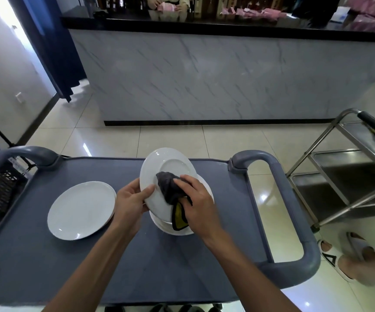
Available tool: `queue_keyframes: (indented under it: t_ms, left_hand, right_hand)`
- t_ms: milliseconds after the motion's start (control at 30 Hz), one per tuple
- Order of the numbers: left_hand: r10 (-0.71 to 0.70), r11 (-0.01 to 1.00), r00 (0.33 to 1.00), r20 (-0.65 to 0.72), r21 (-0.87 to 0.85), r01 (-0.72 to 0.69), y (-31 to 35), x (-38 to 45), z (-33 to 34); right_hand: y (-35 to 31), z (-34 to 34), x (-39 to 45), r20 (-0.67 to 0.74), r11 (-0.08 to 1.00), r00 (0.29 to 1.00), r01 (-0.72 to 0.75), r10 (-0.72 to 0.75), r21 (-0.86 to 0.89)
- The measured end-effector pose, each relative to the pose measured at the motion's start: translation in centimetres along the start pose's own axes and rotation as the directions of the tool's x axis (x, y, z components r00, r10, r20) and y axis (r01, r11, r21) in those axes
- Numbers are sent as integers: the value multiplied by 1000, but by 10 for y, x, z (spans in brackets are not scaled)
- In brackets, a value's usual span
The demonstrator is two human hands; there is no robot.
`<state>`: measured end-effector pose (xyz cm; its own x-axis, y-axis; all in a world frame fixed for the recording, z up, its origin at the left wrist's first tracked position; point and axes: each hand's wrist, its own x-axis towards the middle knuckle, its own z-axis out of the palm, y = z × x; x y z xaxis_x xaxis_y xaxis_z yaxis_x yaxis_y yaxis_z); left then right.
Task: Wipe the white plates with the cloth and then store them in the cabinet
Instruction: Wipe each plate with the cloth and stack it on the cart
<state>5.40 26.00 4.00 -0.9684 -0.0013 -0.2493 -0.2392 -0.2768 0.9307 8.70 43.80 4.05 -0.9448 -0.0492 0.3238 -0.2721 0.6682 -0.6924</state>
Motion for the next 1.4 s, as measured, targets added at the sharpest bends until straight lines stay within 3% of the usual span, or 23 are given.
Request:
queue_keyframes:
  t_ms: [533,767,1100,1300,1400]
  left_hand:
    - [-21,995,979,203,96,2,-6,4,9]
    - [8,1000,982,187,5,-9,2,4,-2]
    - [19,988,991,133,-154,2,5,8,-9]
    - [19,948,1000,19,-317,-12,5,21,-2]
    - [33,946,999,-14,-322,-36,6,25,6]
  right_hand:
    - [-4,-16,51,-89,995,995,30,-39,-97]
    - [11,-34,80,-155,997,985,-80,79,-6]
    - [32,-45,67,-99,953,957,-256,274,164]
    - [25,-27,47,-151,960,959,-213,241,179]
    - [11,-10,34,-210,985,964,-144,162,99]
